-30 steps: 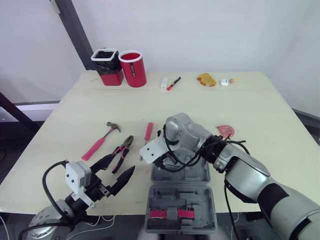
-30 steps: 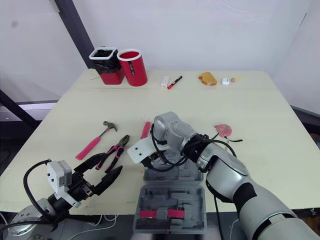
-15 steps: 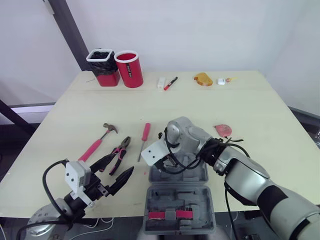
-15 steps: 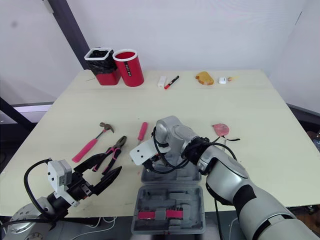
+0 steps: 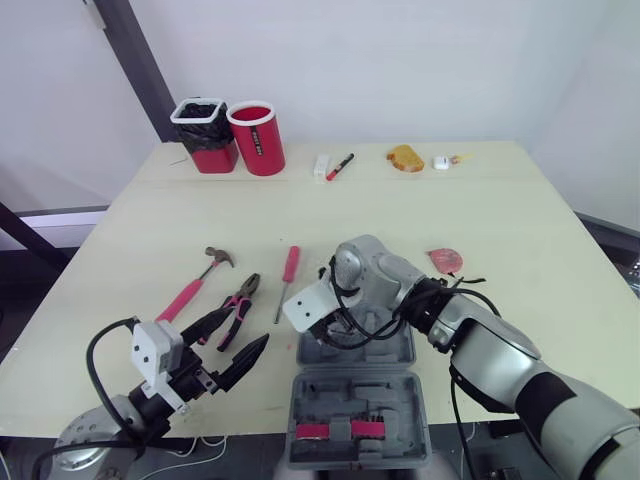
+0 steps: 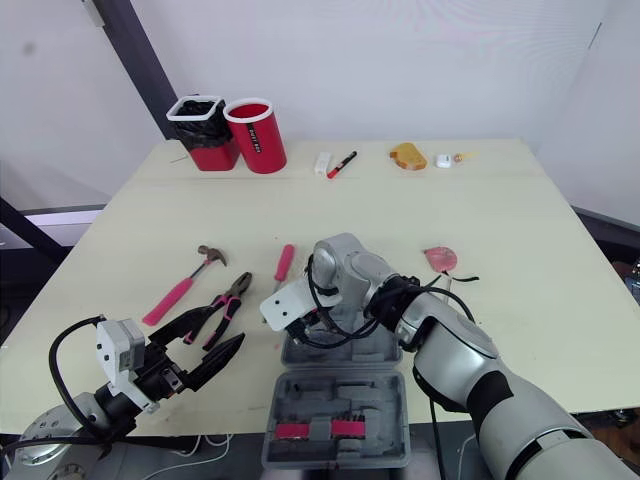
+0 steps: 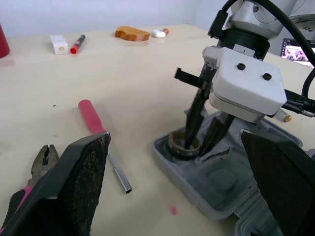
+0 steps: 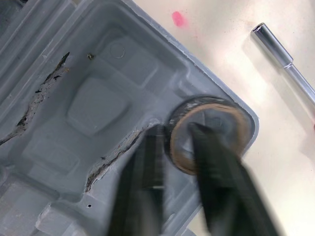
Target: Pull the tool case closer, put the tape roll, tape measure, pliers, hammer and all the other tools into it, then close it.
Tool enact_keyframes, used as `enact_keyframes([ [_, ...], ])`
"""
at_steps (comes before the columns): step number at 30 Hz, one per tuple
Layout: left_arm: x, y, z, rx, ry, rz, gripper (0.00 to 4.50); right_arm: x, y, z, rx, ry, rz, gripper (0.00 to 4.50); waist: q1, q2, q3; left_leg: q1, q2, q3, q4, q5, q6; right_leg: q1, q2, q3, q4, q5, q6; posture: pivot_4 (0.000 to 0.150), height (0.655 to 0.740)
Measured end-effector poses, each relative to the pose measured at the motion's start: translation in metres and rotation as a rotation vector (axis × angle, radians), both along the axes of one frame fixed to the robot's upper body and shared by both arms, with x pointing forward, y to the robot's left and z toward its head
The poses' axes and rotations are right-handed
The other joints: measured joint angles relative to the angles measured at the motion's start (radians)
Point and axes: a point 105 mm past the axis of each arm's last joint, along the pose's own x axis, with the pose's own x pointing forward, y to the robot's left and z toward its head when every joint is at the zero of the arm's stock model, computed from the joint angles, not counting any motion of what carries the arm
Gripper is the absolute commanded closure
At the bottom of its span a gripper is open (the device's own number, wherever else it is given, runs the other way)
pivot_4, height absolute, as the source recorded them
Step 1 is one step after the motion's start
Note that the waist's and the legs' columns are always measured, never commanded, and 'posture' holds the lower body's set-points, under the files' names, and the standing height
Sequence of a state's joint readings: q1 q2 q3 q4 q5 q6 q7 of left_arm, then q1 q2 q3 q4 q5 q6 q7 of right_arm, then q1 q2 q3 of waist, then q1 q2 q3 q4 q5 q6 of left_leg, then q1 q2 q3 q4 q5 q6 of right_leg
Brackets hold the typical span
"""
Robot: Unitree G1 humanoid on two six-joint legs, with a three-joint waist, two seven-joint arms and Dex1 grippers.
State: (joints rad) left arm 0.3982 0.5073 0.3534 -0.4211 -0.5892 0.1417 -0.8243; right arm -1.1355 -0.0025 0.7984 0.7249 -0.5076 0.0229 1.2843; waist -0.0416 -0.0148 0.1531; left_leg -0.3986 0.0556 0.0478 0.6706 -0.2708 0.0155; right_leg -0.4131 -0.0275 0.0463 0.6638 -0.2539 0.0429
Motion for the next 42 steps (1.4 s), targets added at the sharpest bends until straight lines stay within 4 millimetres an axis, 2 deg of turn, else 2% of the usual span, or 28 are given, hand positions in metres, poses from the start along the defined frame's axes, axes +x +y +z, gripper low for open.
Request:
enact_keyframes([
  [3, 0.000, 0.000, 0.000, 0.000, -0.002, -0.001, 0.00, 0.000, 0.000, 0.000, 0.002, -0.001, -0.002, 0.75, 0.000, 0.000, 0.000, 0.000, 0.000, 0.000, 0.000, 0.000, 0.000, 0.000, 0.000, 0.000, 0.000, 0.000, 0.000, 0.150, 0.7400],
  [5, 0.001, 0.000, 0.000, 0.000, -0.003, -0.001, 0.00, 0.001, 0.000, 0.001, 0.006, -0.003, -0.004, 0.04, 0.000, 0.000, 0.000, 0.000, 0.000, 0.000, 0.000, 0.000, 0.000, 0.000, 0.000, 0.000, 0.000, 0.000, 0.000, 0.150, 0.7400],
  [9, 0.001, 0.001, -0.001, -0.001, 0.002, 0.001, 0.00, 0.004, -0.001, 0.006, 0.031, -0.002, -0.026, 0.04, 0.000, 0.000, 0.000, 0.000, 0.000, 0.000, 0.000, 0.000, 0.000, 0.000, 0.000, 0.000, 0.000, 0.000, 0.000, 0.150, 0.7400],
  [13, 0.003, 0.001, -0.001, 0.001, 0.002, 0.003, 0.00, 0.007, -0.002, 0.025, 0.136, 0.016, -0.072, 0.04, 0.000, 0.000, 0.000, 0.000, 0.000, 0.000, 0.000, 0.000, 0.000, 0.000, 0.000, 0.000, 0.000, 0.000, 0.000, 0.150, 0.7400],
  [16, 0.004, 0.001, -0.001, 0.002, -0.002, -0.002, 0.00, 0.003, -0.008, 0.026, 0.201, 0.078, -0.123, 0.04, 0.003, 0.000, 0.000, 0.000, 0.000, -0.001, 0.000, 0.000, 0.000, 0.000, -0.001, -0.001, 0.000, 0.000, 0.001, 0.150, 0.7400],
  [18, 0.005, 0.003, -0.003, 0.003, 0.006, -0.001, 0.00, 0.002, -0.019, 0.024, 0.262, 0.157, -0.209, 0.04, 0.004, 0.000, 0.000, 0.000, -0.001, 0.000, 0.000, 0.000, 0.000, 0.000, -0.002, -0.001, 0.000, 0.001, 0.001, 0.150, 0.7400],
  [24, 0.008, 0.003, -0.002, 0.010, 0.005, -0.020, 0.00, 0.006, -0.035, 0.021, 0.266, 0.174, -0.277, 0.04, -0.003, 0.000, 0.000, 0.000, 0.000, 0.000, -0.001, 0.000, 0.000, 0.000, 0.000, -0.001, 0.000, 0.000, 0.001, 0.150, 0.7400],
  [35, 0.009, 0.002, -0.002, 0.018, 0.010, -0.041, 0.00, -0.012, -0.013, 0.010, 0.227, 0.190, -0.192, 0.04, 0.000, 0.000, 0.000, 0.000, 0.000, -0.001, -0.001, 0.000, 0.000, 0.000, -0.001, -0.001, -0.001, 0.000, 0.001, 0.150, 0.7400],
  [38, 0.009, 0.003, -0.002, 0.017, 0.012, -0.041, 0.00, -0.013, -0.010, 0.004, 0.215, 0.193, -0.188, 0.87, 0.000, 0.000, 0.000, 0.000, 0.000, -0.001, -0.001, 0.000, 0.000, 0.000, -0.001, -0.001, 0.000, 0.000, 0.000, 0.150, 0.7400],
  [42, 0.009, 0.003, -0.003, 0.017, 0.015, -0.040, 0.00, -0.010, -0.008, -0.002, 0.216, 0.192, -0.204, 2.86, 0.000, 0.000, 0.000, 0.000, 0.000, -0.001, -0.001, 0.000, 0.000, 0.000, -0.001, -0.001, 0.000, 0.000, 0.000, 0.150, 0.7400],
])
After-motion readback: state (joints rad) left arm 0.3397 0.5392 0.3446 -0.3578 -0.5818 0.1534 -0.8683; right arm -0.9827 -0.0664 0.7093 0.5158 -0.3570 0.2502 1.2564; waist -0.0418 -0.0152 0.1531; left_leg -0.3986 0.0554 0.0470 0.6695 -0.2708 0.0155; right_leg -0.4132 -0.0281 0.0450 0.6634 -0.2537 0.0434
